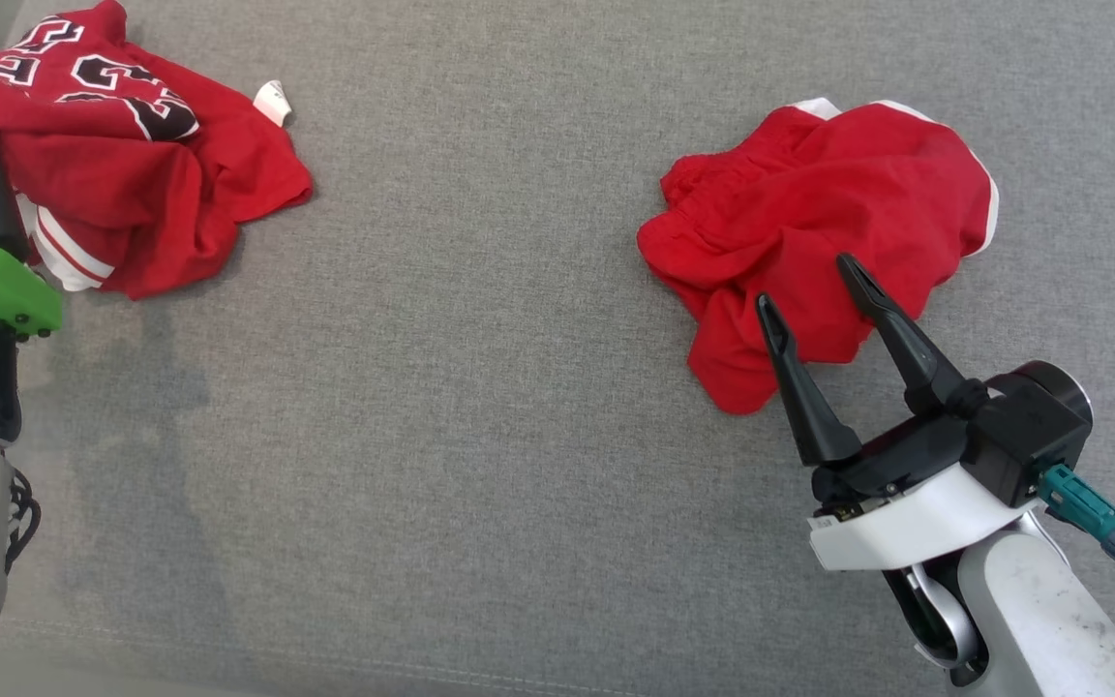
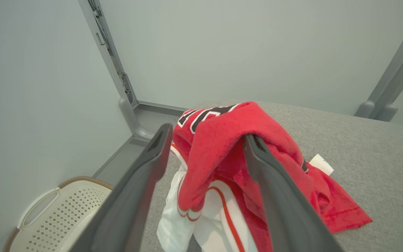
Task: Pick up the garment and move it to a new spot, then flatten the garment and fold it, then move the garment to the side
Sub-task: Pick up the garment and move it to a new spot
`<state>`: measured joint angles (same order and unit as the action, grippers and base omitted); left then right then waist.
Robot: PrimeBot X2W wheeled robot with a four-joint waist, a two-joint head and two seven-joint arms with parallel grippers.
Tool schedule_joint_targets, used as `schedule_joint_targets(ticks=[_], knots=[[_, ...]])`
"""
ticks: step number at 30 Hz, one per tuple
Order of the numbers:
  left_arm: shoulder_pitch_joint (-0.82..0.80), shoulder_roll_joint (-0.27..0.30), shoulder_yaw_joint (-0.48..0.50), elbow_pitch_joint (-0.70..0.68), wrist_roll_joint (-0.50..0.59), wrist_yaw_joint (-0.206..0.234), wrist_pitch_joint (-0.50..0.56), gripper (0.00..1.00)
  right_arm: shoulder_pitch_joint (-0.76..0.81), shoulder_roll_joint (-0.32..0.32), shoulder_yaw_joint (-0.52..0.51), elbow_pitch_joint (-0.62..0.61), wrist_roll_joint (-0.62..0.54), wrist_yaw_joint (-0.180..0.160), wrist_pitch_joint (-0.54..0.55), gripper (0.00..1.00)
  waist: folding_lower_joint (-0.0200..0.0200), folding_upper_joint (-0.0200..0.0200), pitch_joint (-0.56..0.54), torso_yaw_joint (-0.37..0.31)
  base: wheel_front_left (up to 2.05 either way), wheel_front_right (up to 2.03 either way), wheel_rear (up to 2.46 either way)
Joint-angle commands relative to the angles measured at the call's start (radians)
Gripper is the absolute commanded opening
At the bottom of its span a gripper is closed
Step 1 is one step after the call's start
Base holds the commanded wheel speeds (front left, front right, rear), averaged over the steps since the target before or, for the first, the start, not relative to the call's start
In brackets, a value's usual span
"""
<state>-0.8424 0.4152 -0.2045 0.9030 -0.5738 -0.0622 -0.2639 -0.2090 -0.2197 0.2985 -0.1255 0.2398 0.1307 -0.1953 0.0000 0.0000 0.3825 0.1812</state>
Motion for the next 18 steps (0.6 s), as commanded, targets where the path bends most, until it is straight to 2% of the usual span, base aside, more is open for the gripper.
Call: schedule_joint_targets(ticks=[1, 8, 11, 18], knots=[[-0.010, 0.004, 0.008, -0.024, 0.017, -0.005, -0.001, 1.00, 0.009, 0.003, -0.003, 0.009, 0.003, 0.000, -0.008, 1.00, 0.0000, 0.0000, -0.027, 0.003, 0.00, 0.00, 0.00], [-0.003, 0.004, 0.034, -0.141, 0.088, -0.021, -0.001, 1.00, 0.016, 0.020, -0.019, 0.053, 0.012, 0.000, -0.031, 1.00, 0.0000, 0.0000, -0.094, -0.030, 0.00, 0.00, 0.00], [0.005, 0.010, 0.034, -0.183, 0.116, -0.027, -0.001, 1.00, 0.021, 0.030, -0.028, 0.074, 0.014, 0.000, -0.041, 1.00, 0.0000, 0.0000, -0.125, -0.064, 0.00, 0.00, 0.00], [0.073, -0.024, 0.045, -0.313, 0.148, -0.026, -0.001, 1.00, 0.044, 0.051, -0.064, 0.122, 0.020, 0.000, -0.059, 1.00, 0.0000, 0.0000, -0.194, -0.157, 0.00, 0.00, 0.00]])
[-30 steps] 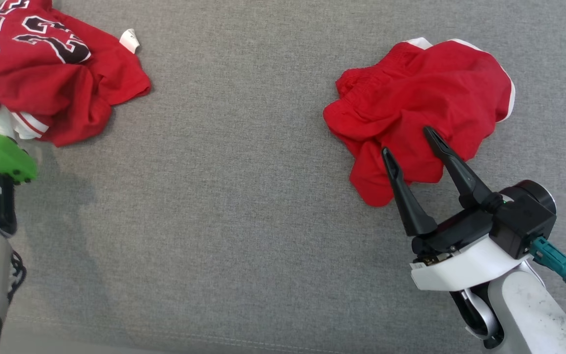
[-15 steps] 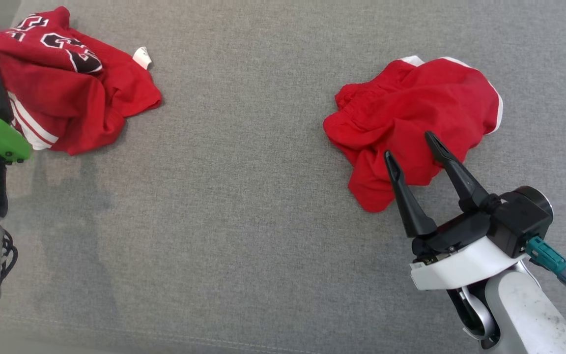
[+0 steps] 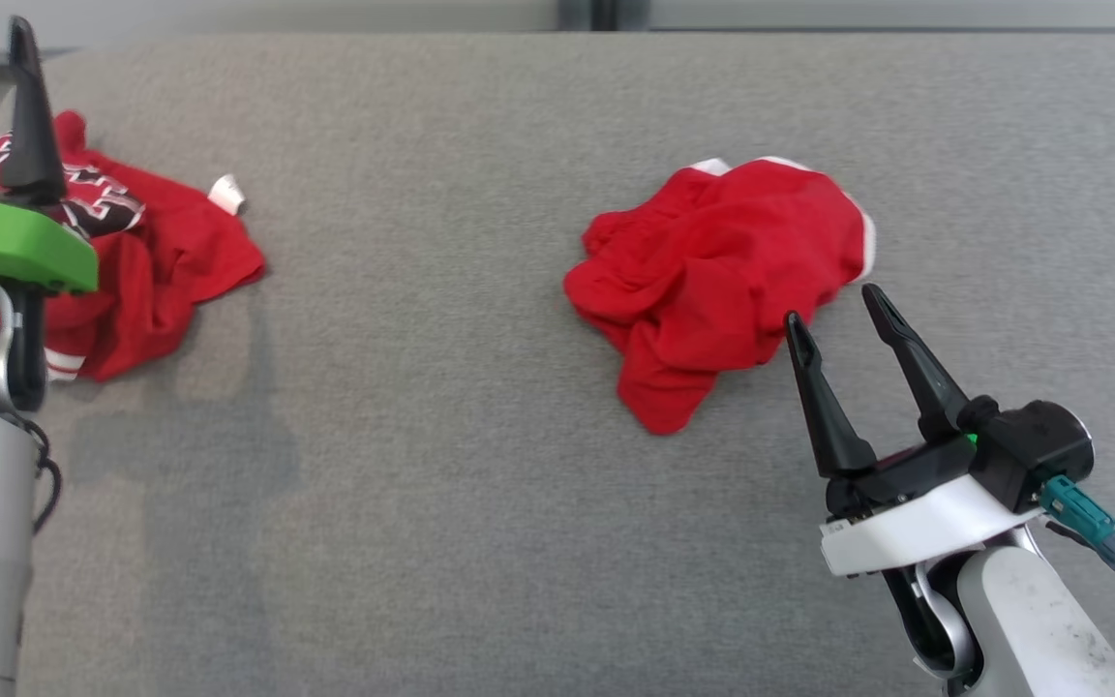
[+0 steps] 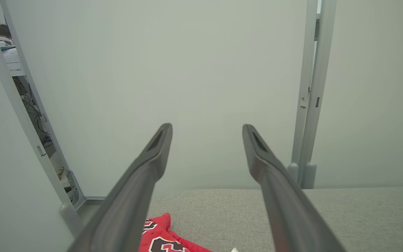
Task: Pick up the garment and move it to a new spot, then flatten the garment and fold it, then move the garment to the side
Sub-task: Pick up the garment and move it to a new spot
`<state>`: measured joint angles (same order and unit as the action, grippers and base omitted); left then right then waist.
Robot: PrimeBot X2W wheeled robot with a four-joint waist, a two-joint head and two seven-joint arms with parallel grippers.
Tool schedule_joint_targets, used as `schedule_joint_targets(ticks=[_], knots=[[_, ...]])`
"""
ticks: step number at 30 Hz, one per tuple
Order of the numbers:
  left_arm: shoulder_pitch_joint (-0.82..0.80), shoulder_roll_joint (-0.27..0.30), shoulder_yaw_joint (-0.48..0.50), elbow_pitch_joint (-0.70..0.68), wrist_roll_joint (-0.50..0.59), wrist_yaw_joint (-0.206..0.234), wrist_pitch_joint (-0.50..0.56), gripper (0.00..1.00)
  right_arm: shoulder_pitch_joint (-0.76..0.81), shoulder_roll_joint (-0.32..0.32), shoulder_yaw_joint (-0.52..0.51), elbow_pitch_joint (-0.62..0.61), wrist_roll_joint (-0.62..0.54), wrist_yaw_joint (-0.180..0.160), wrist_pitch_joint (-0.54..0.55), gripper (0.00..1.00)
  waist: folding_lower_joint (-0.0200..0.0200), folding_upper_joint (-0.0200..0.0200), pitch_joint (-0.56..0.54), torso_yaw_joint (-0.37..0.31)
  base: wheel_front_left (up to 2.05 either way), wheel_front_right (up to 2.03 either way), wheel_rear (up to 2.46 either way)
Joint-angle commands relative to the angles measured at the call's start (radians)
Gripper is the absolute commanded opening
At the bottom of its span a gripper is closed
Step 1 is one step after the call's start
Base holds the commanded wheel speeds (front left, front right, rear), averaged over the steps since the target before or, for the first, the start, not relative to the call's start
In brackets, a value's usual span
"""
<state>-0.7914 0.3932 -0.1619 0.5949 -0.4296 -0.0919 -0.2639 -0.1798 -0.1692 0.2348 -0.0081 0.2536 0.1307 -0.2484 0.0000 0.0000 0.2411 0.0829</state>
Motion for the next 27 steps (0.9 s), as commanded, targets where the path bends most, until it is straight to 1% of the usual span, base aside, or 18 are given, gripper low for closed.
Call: schedule_joint_targets(ticks=[1, 6, 12, 18, 24, 27], knots=[[0.034, -0.010, 0.002, -0.020, 0.010, 0.003, -0.001, 1.00, 0.020, 0.003, -0.009, 0.009, 0.006, 0.000, -0.008, 1.00, 0.0000, 0.0000, -0.058, -0.068, 0.00, 0.00, 0.00], [0.117, -0.047, 0.007, -0.096, 0.041, 0.011, -0.001, 1.00, 0.041, 0.014, -0.042, 0.034, 0.004, 0.000, -0.013, 1.00, 0.0000, 0.0000, -0.096, -0.121, 0.00, 0.00, 0.00], [0.248, -0.091, 0.033, -0.172, 0.061, 0.021, -0.001, 1.00, 0.065, 0.025, -0.071, 0.056, 0.005, 0.000, -0.017, 1.00, 0.0000, 0.0000, -0.136, -0.159, 0.00, 0.00, 0.00], [0.394, -0.126, 0.067, -0.250, 0.091, 0.025, -0.001, 1.00, 0.089, 0.032, -0.085, 0.066, 0.006, 0.000, -0.018, 1.00, 0.0000, 0.0000, -0.167, -0.172, 0.00, 0.00, 0.00], [0.503, -0.143, 0.087, -0.301, 0.112, 0.018, -0.001, 1.00, 0.100, 0.032, -0.099, 0.073, 0.007, 0.000, -0.018, 1.00, 0.0000, 0.0000, -0.183, -0.164, 0.00, 0.00, 0.00], [0.551, -0.158, 0.105, -0.329, 0.115, 0.025, -0.001, 1.00, 0.108, 0.031, -0.107, 0.080, 0.009, 0.000, -0.018, 1.00, 0.0000, 0.0000, -0.192, -0.156, 0.00, 0.00, 0.00]])
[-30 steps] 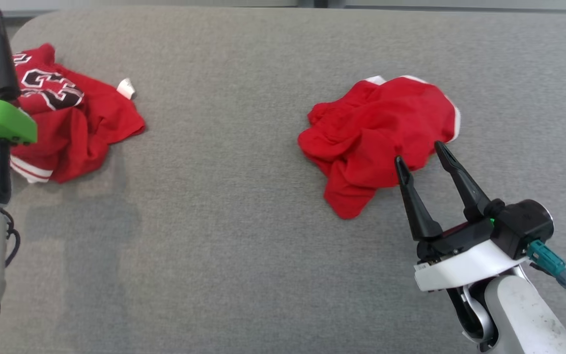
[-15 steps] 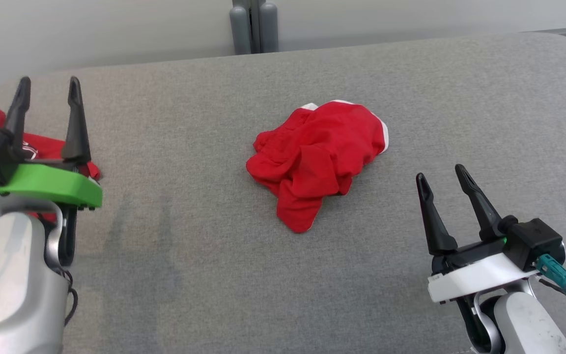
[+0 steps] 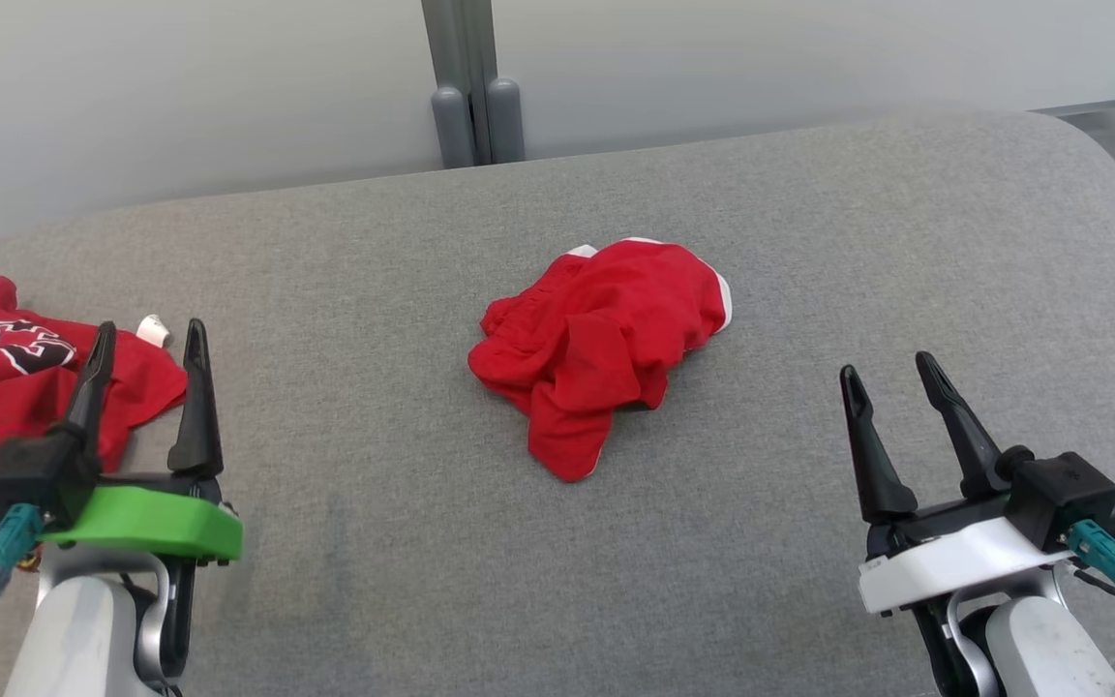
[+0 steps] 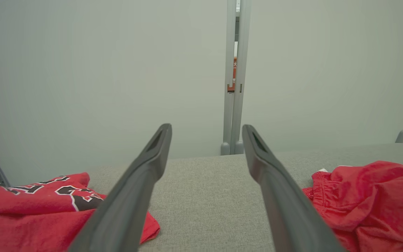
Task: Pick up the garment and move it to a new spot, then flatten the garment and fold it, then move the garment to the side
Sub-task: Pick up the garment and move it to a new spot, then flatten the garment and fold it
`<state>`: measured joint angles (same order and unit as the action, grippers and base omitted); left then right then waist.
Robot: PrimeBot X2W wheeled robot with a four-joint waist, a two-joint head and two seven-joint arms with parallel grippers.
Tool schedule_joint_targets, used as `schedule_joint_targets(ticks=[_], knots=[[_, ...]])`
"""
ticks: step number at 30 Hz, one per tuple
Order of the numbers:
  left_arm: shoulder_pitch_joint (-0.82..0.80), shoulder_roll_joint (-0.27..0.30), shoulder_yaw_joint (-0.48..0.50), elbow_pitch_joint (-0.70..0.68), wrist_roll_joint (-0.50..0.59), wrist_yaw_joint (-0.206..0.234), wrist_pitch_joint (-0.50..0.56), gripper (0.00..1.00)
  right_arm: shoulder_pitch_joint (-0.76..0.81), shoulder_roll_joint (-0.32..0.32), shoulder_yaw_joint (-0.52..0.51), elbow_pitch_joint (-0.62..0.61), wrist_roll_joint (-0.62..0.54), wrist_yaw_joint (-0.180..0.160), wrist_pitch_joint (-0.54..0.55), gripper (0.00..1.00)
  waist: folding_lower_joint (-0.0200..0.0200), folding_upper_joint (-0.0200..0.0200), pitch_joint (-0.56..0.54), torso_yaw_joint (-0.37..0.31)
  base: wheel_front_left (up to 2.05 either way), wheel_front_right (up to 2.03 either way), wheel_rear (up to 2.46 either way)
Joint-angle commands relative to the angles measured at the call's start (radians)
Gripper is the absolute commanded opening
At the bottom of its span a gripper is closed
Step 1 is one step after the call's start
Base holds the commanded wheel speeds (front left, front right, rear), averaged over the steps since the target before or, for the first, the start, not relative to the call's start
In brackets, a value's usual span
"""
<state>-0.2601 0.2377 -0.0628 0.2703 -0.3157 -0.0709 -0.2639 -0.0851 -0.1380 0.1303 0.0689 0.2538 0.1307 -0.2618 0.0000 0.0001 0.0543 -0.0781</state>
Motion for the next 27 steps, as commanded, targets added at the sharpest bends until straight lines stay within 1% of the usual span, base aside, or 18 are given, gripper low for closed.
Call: schedule_joint_targets(ticks=[1, 7, 14, 20, 27], knots=[[0.033, -0.006, 0.013, -0.013, 0.001, 0.005, -0.001, 1.00, 0.016, 0.000, -0.005, 0.005, 0.009, 0.000, -0.004, 1.00, 0.0000, -0.0001, -0.007, 0.008, 0.00, 0.00, 0.00], [0.118, -0.037, 0.051, -0.047, 0.001, 0.001, -0.001, 1.00, 0.031, 0.006, -0.014, 0.024, 0.009, 0.000, -0.004, 1.00, 0.0000, -0.0001, -0.027, 0.030, 0.00, 0.00, 0.00], [0.198, -0.067, 0.073, -0.067, 0.032, -0.007, -0.001, 1.00, 0.040, 0.007, -0.019, 0.056, 0.011, 0.000, -0.004, 1.00, 0.0000, -0.0001, -0.040, 0.050, 0.00, 0.00, 0.00], [0.224, -0.085, 0.064, -0.072, 0.055, -0.025, -0.001, 1.00, 0.035, -0.001, -0.023, 0.076, 0.020, 0.000, -0.004, 1.00, 0.0000, -0.0001, -0.038, 0.074, 0.00, 0.00, 0.00], [0.226, -0.103, 0.076, -0.060, 0.063, -0.043, -0.001, 1.00, 0.027, -0.002, -0.020, 0.088, 0.025, 0.000, -0.004, 1.00, 0.0000, -0.0001, -0.034, 0.087, 0.00, 0.00, 0.00]])
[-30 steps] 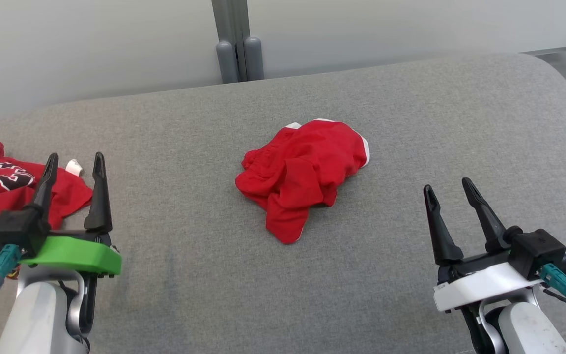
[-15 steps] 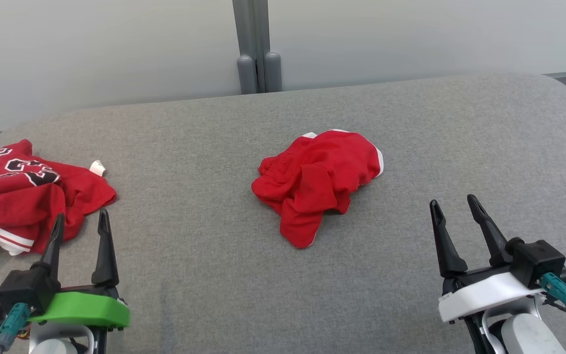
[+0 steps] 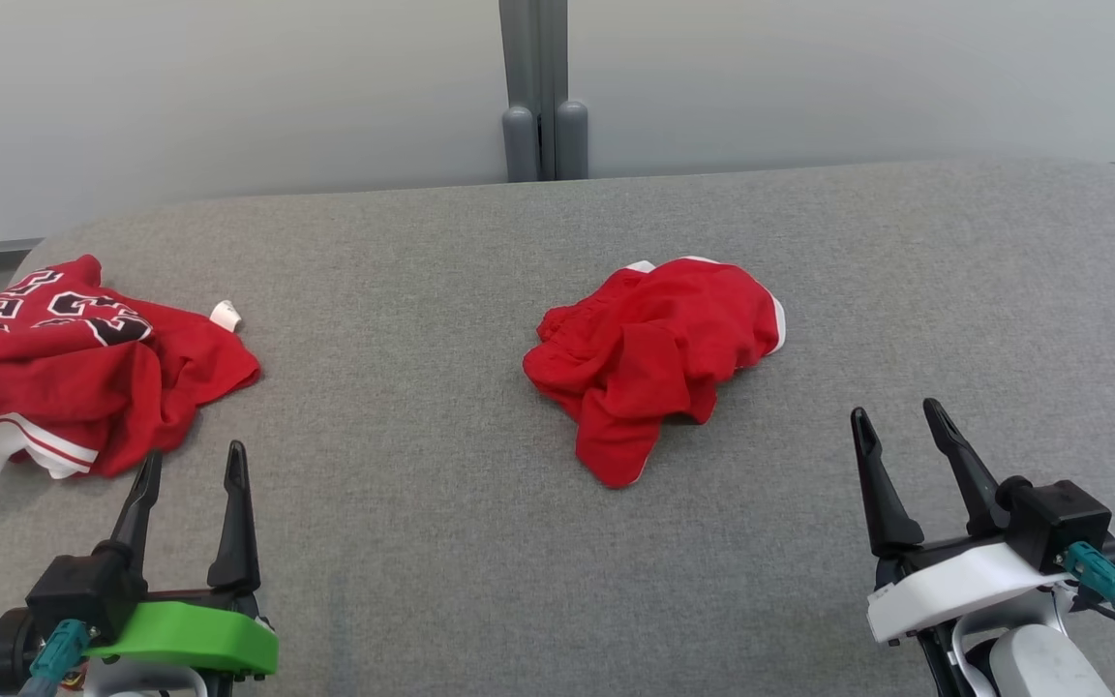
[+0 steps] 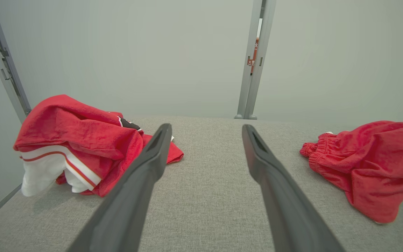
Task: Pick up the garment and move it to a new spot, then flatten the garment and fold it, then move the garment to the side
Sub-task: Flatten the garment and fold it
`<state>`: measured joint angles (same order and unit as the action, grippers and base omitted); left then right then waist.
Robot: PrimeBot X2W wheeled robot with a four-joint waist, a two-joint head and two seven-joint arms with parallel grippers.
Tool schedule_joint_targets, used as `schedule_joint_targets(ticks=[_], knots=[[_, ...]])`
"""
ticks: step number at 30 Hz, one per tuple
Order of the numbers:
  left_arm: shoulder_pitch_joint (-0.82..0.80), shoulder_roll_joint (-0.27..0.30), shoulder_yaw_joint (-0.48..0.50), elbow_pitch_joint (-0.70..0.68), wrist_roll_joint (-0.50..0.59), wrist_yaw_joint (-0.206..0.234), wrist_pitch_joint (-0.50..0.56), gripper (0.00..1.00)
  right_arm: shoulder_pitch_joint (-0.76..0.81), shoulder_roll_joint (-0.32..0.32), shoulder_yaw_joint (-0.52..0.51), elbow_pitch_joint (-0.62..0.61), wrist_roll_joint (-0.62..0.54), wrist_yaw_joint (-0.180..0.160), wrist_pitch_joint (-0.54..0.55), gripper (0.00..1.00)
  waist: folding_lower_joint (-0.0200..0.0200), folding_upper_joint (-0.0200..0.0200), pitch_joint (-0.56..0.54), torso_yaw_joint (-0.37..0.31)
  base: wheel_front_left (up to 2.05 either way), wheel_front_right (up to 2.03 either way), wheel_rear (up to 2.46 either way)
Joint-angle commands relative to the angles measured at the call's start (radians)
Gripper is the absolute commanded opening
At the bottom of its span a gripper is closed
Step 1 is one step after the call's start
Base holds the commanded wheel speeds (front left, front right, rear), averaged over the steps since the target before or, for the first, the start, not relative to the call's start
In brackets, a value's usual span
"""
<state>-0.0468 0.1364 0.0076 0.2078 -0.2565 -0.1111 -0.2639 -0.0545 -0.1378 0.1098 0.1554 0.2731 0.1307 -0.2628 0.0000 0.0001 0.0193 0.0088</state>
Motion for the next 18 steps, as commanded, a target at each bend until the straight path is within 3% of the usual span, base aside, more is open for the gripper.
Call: schedule_joint_targets(ticks=[1, 18], knots=[[0.014, -0.003, 0.008, 0.004, 0.004, -0.004, -0.001, 1.00, -0.006, -0.003, 0.001, 0.003, 0.006, 0.000, -0.003, 1.00, 0.0000, -0.0001, 0.001, 0.001, 0.00, 0.00, 0.00], [0.001, -0.022, 0.025, 0.010, 0.026, -0.019, -0.001, 1.00, -0.023, -0.010, 0.011, 0.017, 0.015, 0.000, -0.003, 1.00, 0.0000, -0.0001, 0.016, 0.004, 0.00, 0.00, 0.00]])
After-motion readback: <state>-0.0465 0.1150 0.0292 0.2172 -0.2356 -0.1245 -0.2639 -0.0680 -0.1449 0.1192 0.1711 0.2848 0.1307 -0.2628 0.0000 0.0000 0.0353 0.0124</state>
